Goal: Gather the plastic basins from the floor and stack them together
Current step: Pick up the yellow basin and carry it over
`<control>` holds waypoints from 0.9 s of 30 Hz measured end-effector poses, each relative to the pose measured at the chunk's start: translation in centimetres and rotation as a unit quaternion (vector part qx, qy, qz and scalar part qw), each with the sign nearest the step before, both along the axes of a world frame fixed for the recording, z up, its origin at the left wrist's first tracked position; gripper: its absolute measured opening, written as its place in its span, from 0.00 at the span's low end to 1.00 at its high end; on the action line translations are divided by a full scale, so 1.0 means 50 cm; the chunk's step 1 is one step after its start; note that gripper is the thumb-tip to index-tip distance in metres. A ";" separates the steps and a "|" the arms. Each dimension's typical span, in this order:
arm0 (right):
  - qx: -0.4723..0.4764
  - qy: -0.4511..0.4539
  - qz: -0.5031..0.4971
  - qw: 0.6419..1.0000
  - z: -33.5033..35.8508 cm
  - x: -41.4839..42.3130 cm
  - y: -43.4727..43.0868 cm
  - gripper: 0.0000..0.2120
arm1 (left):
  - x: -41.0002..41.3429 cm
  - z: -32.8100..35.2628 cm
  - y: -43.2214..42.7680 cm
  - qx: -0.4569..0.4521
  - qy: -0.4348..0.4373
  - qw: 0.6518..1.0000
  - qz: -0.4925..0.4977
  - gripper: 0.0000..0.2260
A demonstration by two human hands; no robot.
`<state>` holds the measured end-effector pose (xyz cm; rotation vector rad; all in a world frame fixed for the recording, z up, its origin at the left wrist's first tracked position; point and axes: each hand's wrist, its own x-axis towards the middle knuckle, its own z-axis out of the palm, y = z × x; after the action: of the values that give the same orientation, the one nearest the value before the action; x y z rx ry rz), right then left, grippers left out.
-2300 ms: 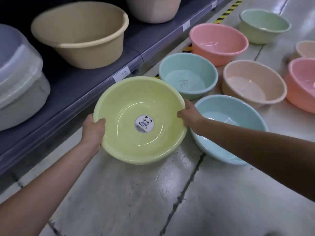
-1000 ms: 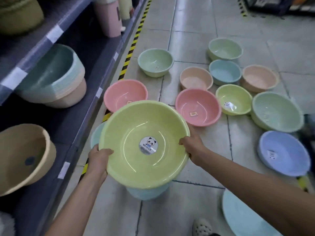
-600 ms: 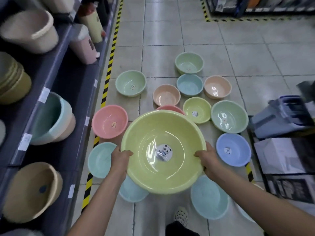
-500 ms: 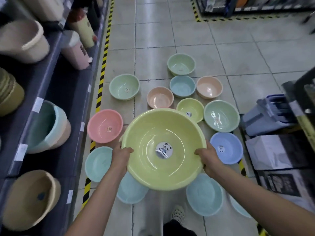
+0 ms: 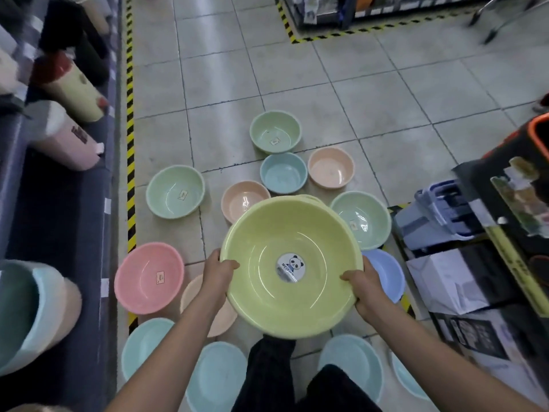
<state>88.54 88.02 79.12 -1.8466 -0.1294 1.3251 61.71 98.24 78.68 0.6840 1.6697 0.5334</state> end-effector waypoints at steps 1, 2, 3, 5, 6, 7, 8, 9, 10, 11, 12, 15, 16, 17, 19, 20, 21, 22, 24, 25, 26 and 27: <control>-0.008 -0.006 -0.005 1.000 -0.008 0.018 0.023 0.25 | 0.019 -0.009 0.031 -0.003 0.007 1.000 -0.012 0.17; -0.013 -0.010 -0.009 1.000 -0.015 0.034 0.045 0.26 | 0.038 -0.017 0.062 -0.006 0.011 1.000 -0.025 0.18; -0.016 -0.011 -0.009 1.000 -0.019 0.049 0.066 0.26 | 0.057 -0.023 0.090 -0.007 0.011 0.999 -0.037 0.19; -0.027 -0.018 -0.011 0.999 -0.032 0.078 0.102 0.25 | 0.094 -0.031 0.141 -0.004 0.005 0.998 -0.058 0.20; -0.032 -0.024 -0.013 0.999 -0.038 0.093 0.121 0.24 | 0.114 -0.037 0.166 0.000 0.002 0.998 -0.068 0.21; -0.035 -0.027 -0.011 0.999 -0.045 0.109 0.141 0.22 | 0.133 -0.044 0.191 -0.001 0.002 0.997 -0.079 0.22; -0.039 -0.031 -0.004 0.999 -0.055 0.125 0.163 0.22 | 0.150 -0.056 0.215 -0.005 0.006 0.996 -0.086 0.23; -0.047 -0.037 0.000 0.998 -0.067 0.143 0.186 0.21 | 0.166 -0.071 0.240 -0.011 0.013 0.996 -0.089 0.24; -0.056 -0.045 -0.001 0.997 -0.083 0.161 0.207 0.20 | 0.184 -0.087 0.264 -0.017 0.020 0.995 -0.093 0.24; -0.068 -0.054 0.001 0.996 -0.103 0.179 0.229 0.19 | 0.203 -0.103 0.287 -0.025 0.028 0.995 -0.096 0.24; -0.081 -0.057 0.005 0.995 -0.126 0.198 0.253 0.18 | 0.221 -0.126 0.310 -0.030 0.034 0.994 -0.095 0.23; -0.120 -0.052 0.032 0.991 -0.222 0.258 0.328 0.17 | 0.276 -0.213 0.387 -0.042 0.044 0.993 -0.099 0.18; -0.134 -0.050 0.041 0.989 -0.261 0.278 0.353 0.17 | 0.294 -0.252 0.414 -0.045 0.049 0.993 -0.102 0.17; -0.148 -0.050 0.053 0.986 -0.300 0.298 0.378 0.16 | 0.312 -0.296 0.440 -0.048 0.059 0.992 -0.106 0.16; -0.173 -0.064 0.068 0.981 -0.382 0.338 0.422 0.13 | 0.350 -0.392 0.484 -0.058 0.073 0.989 -0.112 0.15; -0.181 -0.074 0.068 0.978 -0.427 0.359 0.445 0.13 | 0.370 -0.443 0.505 -0.065 0.073 0.988 -0.116 0.15; -0.190 -0.081 0.069 0.976 -0.476 0.379 0.467 0.13 | 0.389 -0.496 0.526 -0.074 0.073 0.987 -0.123 0.15; -0.200 -0.088 0.070 0.973 -0.528 0.398 0.488 0.13 | 0.406 -0.553 0.544 -0.084 0.073 0.985 -0.129 0.15; -0.215 -0.105 0.067 0.969 -0.638 0.434 0.525 0.14 | 0.434 -0.671 0.574 -0.102 0.064 0.984 -0.134 0.16; -0.221 -0.113 0.065 0.966 -0.694 0.448 0.538 0.16 | 0.447 -0.727 0.585 -0.112 0.054 0.983 -0.134 0.17; -0.227 -0.123 0.058 0.964 -0.751 0.460 0.549 0.16 | 0.456 -0.782 0.596 -0.121 0.046 0.982 -0.136 0.18; -0.230 -0.128 0.047 0.964 -0.805 0.468 0.560 0.16 | 0.464 -0.834 0.605 -0.126 0.041 0.981 -0.139 0.18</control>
<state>111.93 116.00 38.86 -2.4316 -0.0460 1.2464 84.93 128.50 36.97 0.7434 1.6472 0.0942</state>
